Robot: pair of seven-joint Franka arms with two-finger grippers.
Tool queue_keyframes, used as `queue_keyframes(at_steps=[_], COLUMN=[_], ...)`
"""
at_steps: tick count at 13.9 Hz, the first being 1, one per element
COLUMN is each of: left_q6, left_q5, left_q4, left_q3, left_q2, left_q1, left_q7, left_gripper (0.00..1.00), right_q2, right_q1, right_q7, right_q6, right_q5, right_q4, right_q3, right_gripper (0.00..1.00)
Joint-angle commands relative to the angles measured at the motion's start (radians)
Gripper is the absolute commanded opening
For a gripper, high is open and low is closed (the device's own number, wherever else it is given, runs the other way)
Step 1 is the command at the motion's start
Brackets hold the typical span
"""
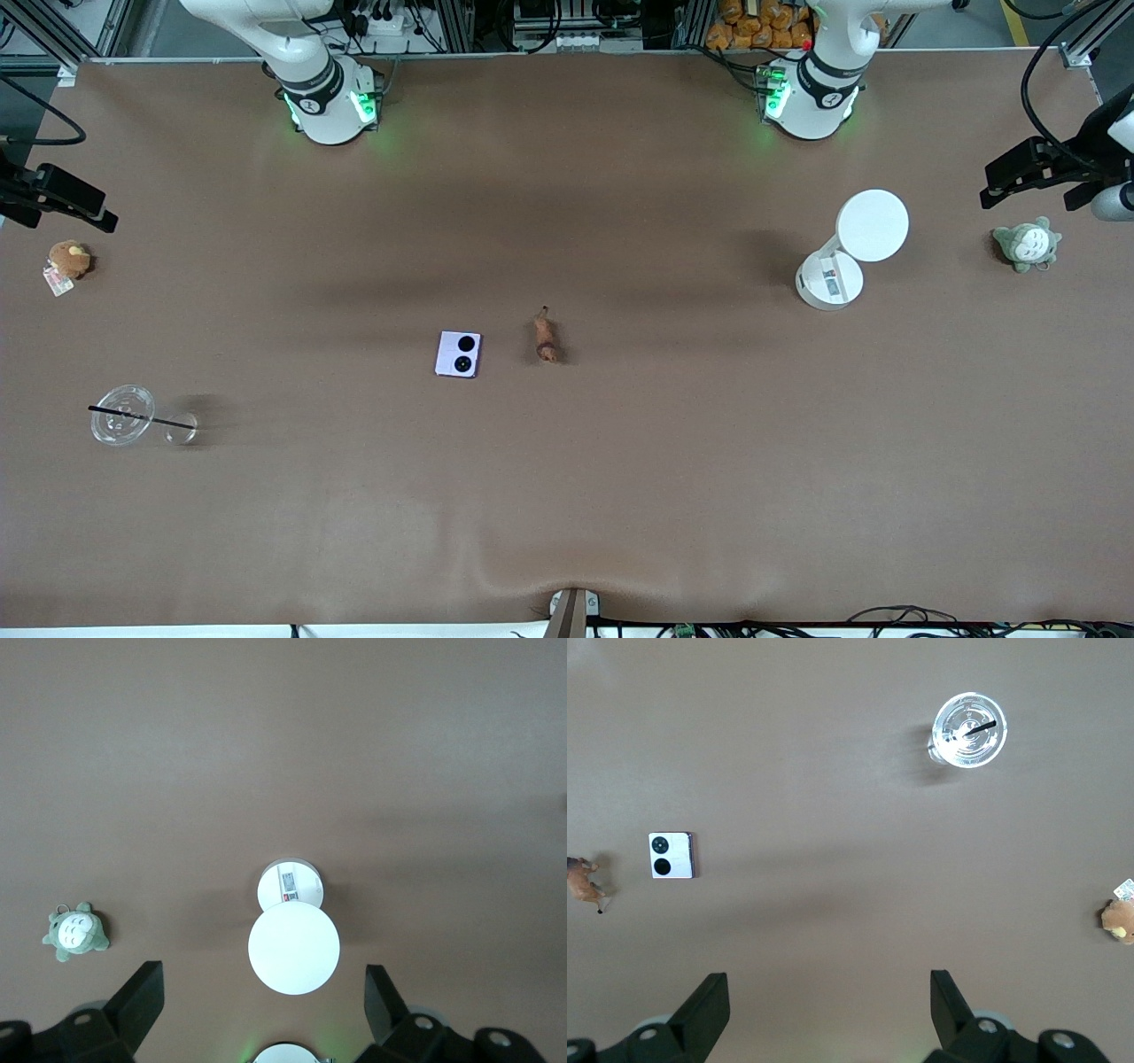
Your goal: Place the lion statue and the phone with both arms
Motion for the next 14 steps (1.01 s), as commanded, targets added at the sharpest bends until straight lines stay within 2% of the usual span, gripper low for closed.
queue_keyframes(at_steps=[1, 7, 14], left_q6=[-0.019, -0.021, -0.034], left_q5=[-0.015, -0.007, -0.006], left_q4=[0.026, 0.023, 0.024], left_q3=[-0.004, -0.004, -0.009], left_q2=[0.012, 0.017, 0.066], left_q1=[0.006, -0.001, -0.009], left_q7=[-0.014, -0.014, -0.001], left_gripper=[1.00, 1.00, 1.00], right_q2=[-0.015, -0.015, -0.015], right_q1=[0.008, 0.010, 0.008], right_q7=[0.011, 0.011, 0.011], right_q6=[0.009, 0.009, 0.010], right_q5=[-0.010, -0.010, -0.010], right_q4=[-0.017, -0.017, -0.015], right_q3=[-0.002, -0.002, -0.002], right_gripper=[1.00, 1.00, 1.00])
